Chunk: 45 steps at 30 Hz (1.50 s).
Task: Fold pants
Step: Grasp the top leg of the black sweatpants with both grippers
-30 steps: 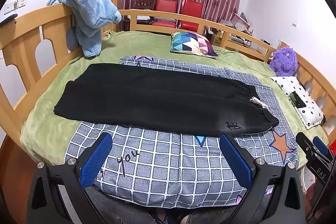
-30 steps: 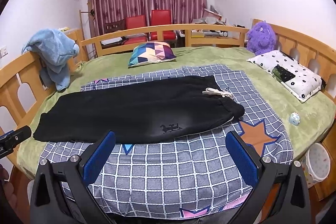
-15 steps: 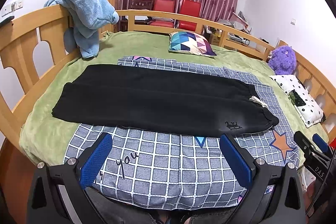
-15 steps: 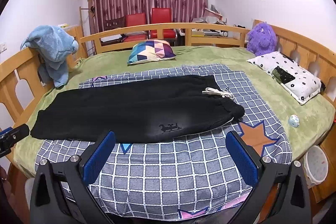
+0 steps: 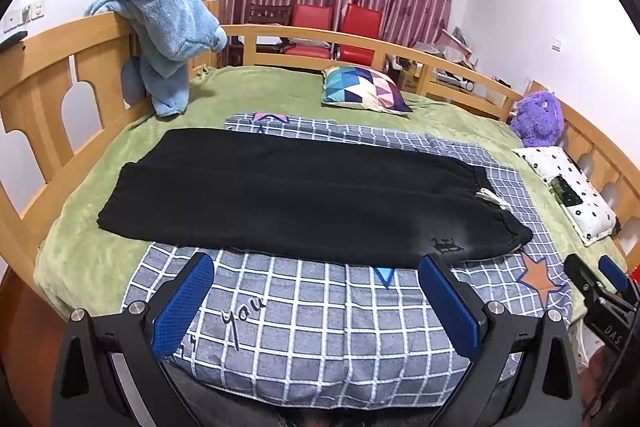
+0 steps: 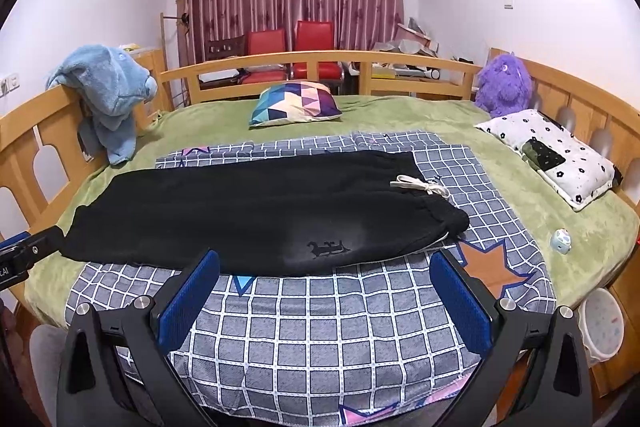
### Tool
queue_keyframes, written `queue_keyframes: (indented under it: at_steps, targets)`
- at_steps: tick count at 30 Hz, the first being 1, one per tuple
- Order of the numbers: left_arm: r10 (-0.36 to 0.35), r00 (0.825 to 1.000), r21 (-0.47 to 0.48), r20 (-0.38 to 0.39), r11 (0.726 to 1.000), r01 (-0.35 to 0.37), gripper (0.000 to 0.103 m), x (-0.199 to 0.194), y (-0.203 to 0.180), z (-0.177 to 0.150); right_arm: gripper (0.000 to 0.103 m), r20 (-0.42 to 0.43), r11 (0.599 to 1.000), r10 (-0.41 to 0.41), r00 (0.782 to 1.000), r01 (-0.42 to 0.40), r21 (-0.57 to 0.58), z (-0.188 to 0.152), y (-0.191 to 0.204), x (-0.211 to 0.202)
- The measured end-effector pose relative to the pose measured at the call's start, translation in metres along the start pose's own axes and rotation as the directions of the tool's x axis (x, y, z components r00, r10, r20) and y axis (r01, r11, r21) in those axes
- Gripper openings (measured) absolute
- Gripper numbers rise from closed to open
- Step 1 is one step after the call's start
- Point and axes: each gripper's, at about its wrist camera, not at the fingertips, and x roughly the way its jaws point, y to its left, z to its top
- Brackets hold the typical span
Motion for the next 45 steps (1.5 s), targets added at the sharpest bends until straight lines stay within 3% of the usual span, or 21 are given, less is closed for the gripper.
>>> queue_keyframes:
  at_steps: [6, 12, 17, 20, 25, 29, 35, 39, 41, 42, 43, 44, 45]
  targets:
    - [0.075, 0.997, -0.073, -0.023, 0.994, -0.077, 0.103, 0.042, 0.031, 0.000, 0.103, 0.007, 1.000, -0.022, 1.000, 0.023, -0.011, -0.007, -0.007, 0.028]
    - [0.062, 0.987, -0.179, -0.147, 0.980, -0.088, 0.102, 0.113, 0.087, -0.016, 0.100, -0.063, 0.999, -0.039, 0.997, 0.038, -0.023, -0.027, -0.024, 0.094]
    - [0.077, 0.975, -0.224, -0.209, 0.967, -0.124, 0.100, 0.157, 0.130, -0.035, 0.073, -0.205, 0.995, 0.048, 0.978, -0.028, 0.100, -0.044, -0.055, 0.158]
    - [0.060, 0.967, -0.263, -0.247, 0.957, -0.126, 0.097, 0.181, 0.152, -0.044, 0.071, -0.243, 0.987, 0.067, 0.968, -0.029, 0.155, -0.053, -0.073, 0.190]
    - [0.005, 0.970, -0.353, -0.244, 0.931, -0.093, 0.095, 0.209, 0.174, -0.052, 0.070, -0.263, 0.971, 0.078, 0.962, -0.014, 0.237, -0.061, -0.095, 0.227]
    - [-0.040, 0.967, -0.395, -0.253, 0.916, -0.066, 0.095, 0.238, 0.181, -0.049, 0.069, -0.274, 0.937, 0.144, 0.951, -0.042, 0.345, -0.063, -0.110, 0.256]
    - [-0.078, 0.978, -0.449, -0.191, 0.893, -0.017, 0.094, 0.267, 0.188, -0.040, 0.069, -0.280, 0.906, 0.200, 0.939, -0.068, 0.418, -0.066, -0.110, 0.288]
    - [-0.066, 0.984, -0.494, -0.168, 0.869, -0.026, 0.077, 0.279, 0.200, -0.029, 0.064, -0.275, 0.909, 0.182, 0.944, -0.055, 0.414, -0.063, -0.107, 0.304]
    - [-0.078, 0.983, -0.531, -0.167, 0.847, -0.023, 0.069, 0.284, 0.208, -0.024, 0.046, -0.293, 0.923, 0.156, 0.943, -0.034, 0.384, -0.058, -0.104, 0.312]
    - [-0.079, 0.983, -0.536, -0.166, 0.844, -0.022, 0.057, 0.288, 0.209, -0.018, 0.042, -0.305, 0.929, 0.150, 0.940, -0.027, 0.370, -0.055, -0.103, 0.315]
    - [-0.065, 0.983, -0.525, -0.174, 0.850, -0.037, 0.040, 0.291, 0.209, -0.012, 0.032, -0.306, 0.932, 0.144, 0.941, -0.025, 0.362, -0.052, -0.103, 0.317]
    - [-0.039, 0.983, -0.501, -0.182, 0.864, -0.059, 0.031, 0.292, 0.208, -0.006, 0.026, -0.294, 0.935, 0.137, 0.946, -0.026, 0.353, -0.047, -0.101, 0.316]
    - [-0.015, 0.984, -0.483, -0.180, 0.873, -0.075, 0.014, 0.291, 0.207, -0.001, 0.024, -0.282, 0.937, 0.138, 0.949, -0.033, 0.348, -0.043, -0.100, 0.315]
